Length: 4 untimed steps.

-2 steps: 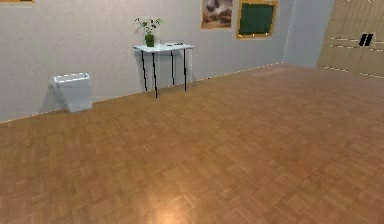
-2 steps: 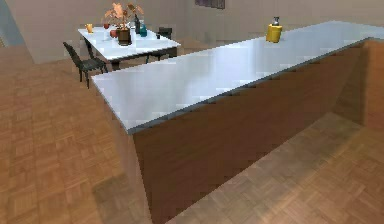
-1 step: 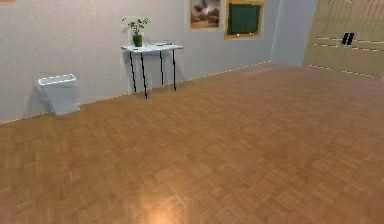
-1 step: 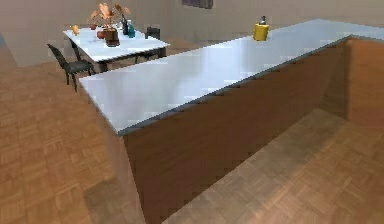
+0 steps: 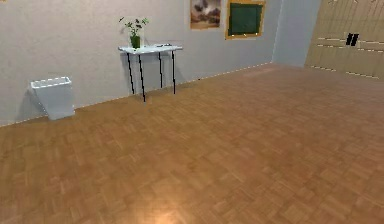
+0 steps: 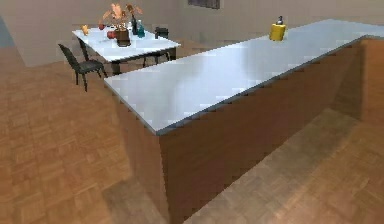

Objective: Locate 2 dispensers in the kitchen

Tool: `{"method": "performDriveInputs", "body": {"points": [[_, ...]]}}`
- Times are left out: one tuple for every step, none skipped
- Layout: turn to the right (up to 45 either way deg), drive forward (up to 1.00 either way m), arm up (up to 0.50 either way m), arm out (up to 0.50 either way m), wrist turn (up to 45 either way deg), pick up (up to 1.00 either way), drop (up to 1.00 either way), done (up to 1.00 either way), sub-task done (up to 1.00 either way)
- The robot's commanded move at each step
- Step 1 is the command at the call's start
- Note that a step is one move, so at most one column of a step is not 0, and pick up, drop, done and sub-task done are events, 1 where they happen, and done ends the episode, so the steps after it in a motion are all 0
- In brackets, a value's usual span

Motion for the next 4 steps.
{"method": "performDriveInputs", "body": {"points": [[30.0,0.0,0.0,0.0,0.0,0.0,0.0,0.0,0.0],[3.0,0.0,0.0,0.0,0.0,0.0,0.0,0.0,0.0],[-24.0,0.0,0.0,0.0,0.0,0.0,0.0,0.0,0.0],[0.0,0.3,0.0,0.0,0.0,0.0,0.0,0.0,0.0]]}}
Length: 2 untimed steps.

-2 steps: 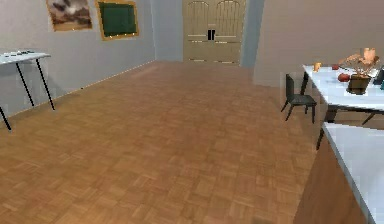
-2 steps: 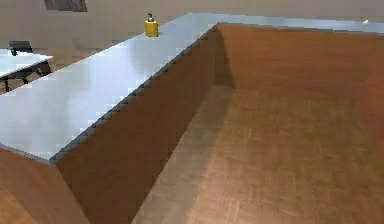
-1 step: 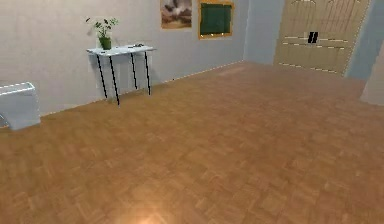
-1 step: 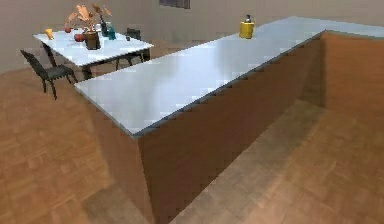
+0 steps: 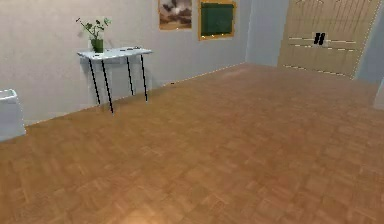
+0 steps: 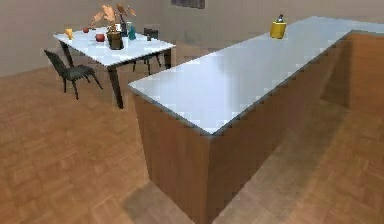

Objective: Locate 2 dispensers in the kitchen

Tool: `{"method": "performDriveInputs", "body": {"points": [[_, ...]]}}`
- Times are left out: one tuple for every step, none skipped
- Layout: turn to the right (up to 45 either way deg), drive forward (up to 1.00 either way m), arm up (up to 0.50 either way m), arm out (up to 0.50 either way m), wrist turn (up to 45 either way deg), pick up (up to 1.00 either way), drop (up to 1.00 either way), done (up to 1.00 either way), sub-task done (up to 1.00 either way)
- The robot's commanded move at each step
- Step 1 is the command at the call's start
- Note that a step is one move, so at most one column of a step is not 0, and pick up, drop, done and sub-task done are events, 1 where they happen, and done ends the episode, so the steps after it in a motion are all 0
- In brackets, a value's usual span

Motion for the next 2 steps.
{"method": "performDriveInputs", "body": {"points": [[33.0,0.0,0.0,0.0,0.0,0.0,0.0,0.0,0.0],[0.0,0.15,0.0,0.0,0.0,0.0,0.0,0.0,0.0]]}}
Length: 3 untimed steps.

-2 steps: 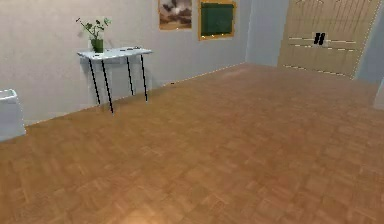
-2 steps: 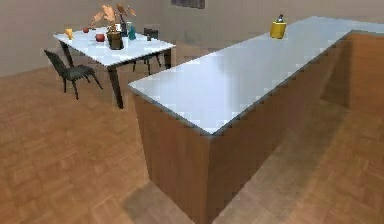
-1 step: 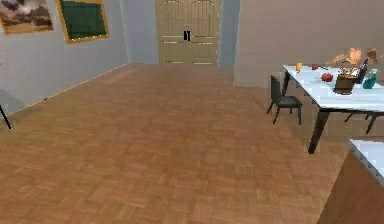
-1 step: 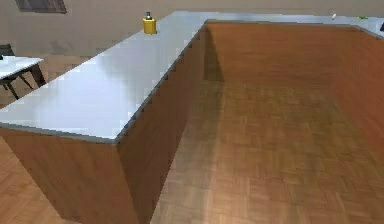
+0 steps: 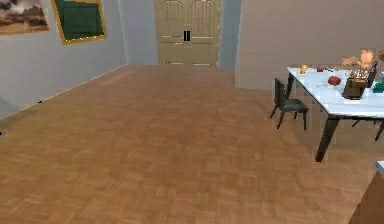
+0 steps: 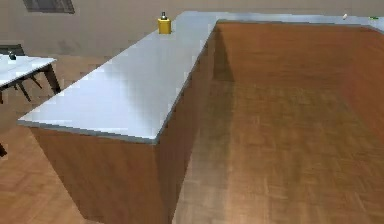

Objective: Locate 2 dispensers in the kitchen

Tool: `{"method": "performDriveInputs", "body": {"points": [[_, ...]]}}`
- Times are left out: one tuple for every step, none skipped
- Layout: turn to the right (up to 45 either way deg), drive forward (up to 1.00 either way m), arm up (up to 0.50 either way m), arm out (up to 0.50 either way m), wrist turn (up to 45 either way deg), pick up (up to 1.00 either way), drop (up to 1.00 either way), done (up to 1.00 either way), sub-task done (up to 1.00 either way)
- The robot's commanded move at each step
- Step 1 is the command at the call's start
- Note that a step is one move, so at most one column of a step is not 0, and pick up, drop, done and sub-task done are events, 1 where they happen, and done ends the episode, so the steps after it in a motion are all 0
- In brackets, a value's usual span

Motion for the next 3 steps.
{"method": "performDriveInputs", "body": {"points": [[15.0,0.0,0.0,0.0,0.0,0.0,0.0,0.0,0.0],[0.0,0.95,0.0,0.0,0.0,0.0,0.0,0.0,0.0],[45.0,0.0,0.0,0.0,0.0,0.0,0.0,0.0,0.0]]}}
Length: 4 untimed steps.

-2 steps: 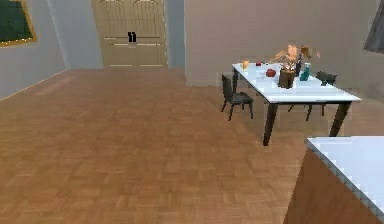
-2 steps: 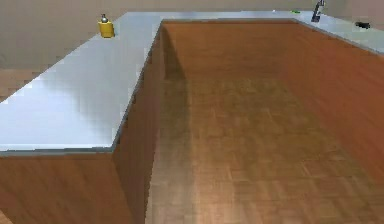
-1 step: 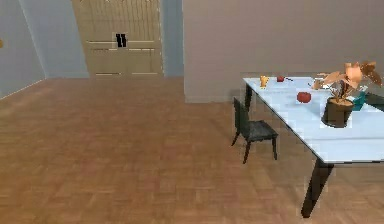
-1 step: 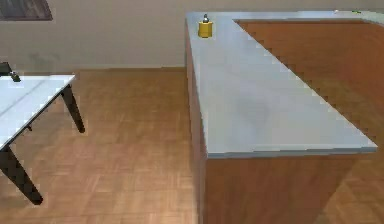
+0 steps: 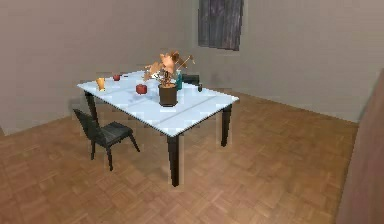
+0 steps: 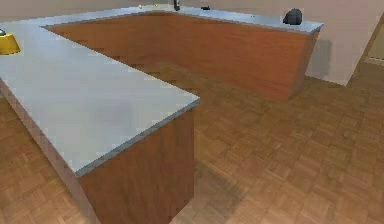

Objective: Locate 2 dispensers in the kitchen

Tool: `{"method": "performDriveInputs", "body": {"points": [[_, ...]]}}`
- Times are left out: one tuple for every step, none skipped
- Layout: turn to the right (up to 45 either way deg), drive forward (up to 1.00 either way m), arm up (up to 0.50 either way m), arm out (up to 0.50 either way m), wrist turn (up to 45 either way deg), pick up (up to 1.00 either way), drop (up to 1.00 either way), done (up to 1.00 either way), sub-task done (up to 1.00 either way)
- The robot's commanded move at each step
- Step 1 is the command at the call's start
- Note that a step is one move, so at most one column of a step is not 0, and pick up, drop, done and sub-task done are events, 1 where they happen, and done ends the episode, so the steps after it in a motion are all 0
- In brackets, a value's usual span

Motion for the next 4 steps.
{"method": "performDriveInputs", "body": {"points": [[12.0,0.0,0.0,0.0,0.0,0.0,0.0,0.0,0.0],[0.0,0.05,0.0,0.0,0.0,0.0,0.0,0.0,0.0],[-12.0,0.0,0.0,0.0,0.0,0.0,0.0,0.0,0.0],[0.0,0.35,0.0,0.0,0.0,0.0,0.0,0.0,0.0]]}}
